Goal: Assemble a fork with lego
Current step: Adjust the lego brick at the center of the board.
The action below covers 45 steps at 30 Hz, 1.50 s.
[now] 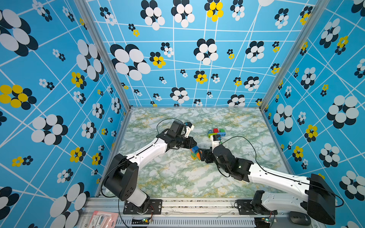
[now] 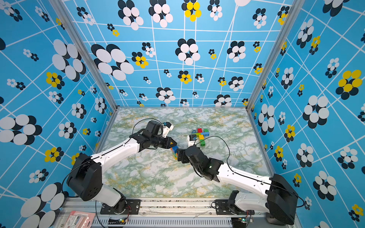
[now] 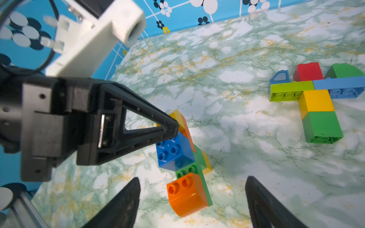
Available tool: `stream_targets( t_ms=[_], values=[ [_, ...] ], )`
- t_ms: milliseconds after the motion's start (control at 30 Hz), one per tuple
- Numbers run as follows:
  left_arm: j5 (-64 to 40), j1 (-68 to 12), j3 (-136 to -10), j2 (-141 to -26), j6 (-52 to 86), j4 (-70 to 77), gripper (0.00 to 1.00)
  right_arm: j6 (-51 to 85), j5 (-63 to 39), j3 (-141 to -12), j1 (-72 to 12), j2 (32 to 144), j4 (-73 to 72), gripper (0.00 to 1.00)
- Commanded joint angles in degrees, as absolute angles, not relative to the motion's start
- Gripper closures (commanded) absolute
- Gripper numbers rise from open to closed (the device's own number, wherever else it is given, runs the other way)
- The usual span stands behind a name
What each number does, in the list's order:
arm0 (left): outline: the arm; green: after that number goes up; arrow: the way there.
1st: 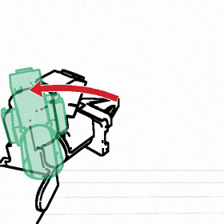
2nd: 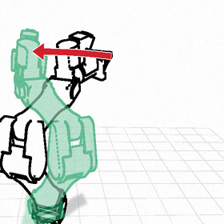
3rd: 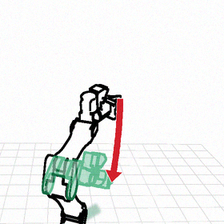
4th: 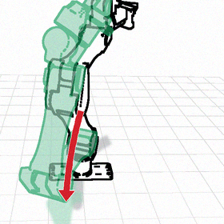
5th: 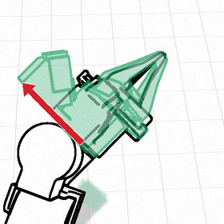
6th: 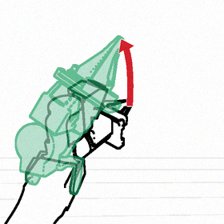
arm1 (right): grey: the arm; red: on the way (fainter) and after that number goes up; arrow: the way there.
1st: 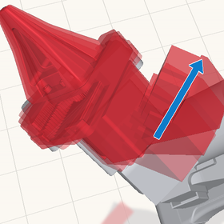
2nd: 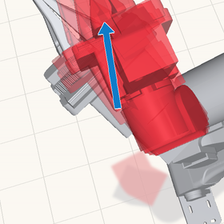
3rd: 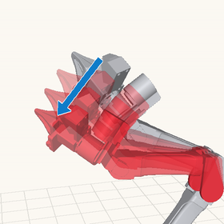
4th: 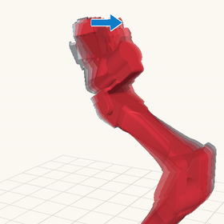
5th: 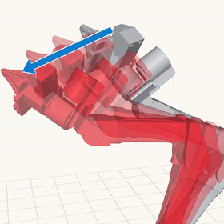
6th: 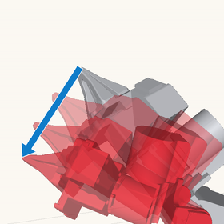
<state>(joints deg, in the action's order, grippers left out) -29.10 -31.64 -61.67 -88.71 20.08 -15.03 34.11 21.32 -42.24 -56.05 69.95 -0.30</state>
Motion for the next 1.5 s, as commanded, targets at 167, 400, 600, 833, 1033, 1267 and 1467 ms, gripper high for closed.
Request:
stream_targets(
  t_ms=[167, 400, 600, 833, 1033, 1267, 1467],
  values=[
    [-29.6, -32.0, -63.8, -89.2, 20.0, -17.4, 0.82, 26.6, 19.2, -47.3, -55.6, 73.8, 4.2, 0.16],
    [-29.9, -31.3, -64.2, -88.9, 20.4, -17.0, 0.80, 25.1, 18.9, -49.7, -55.5, 75.9, 4.9, 0.16],
    [-29.8, -30.4, -64.1, -87.7, 21.0, -16.6, 0.79, 23.4, 17.8, -53.1, -55.3, 78.9, 7.4, 0.18],
    [-27.5, -28.0, -61.6, -83.9, 23.0, -15.1, 0.78, 22.8, 17.6, -58.0, -55.0, 83.0, 11.9, 0.23],
    [-22.6, -23.7, -56.2, -77.8, 25.4, -14.0, 0.77, 22.8, 18.5, -62.5, -55.0, 86.6, 16.7, 0.32],
    [-22.2, -21.1, -52.3, -74.1, 25.9, -14.2, 0.77, 22.5, 17.4, -65.5, -54.8, 89.5, 19.3, 0.38],
    [-22.4, -20.9, -51.6, -73.8, 25.8, -14.1, 0.78, 21.9, 17.2, -67.9, -54.7, 91.9, 21.0, 0.44]
  ],
)
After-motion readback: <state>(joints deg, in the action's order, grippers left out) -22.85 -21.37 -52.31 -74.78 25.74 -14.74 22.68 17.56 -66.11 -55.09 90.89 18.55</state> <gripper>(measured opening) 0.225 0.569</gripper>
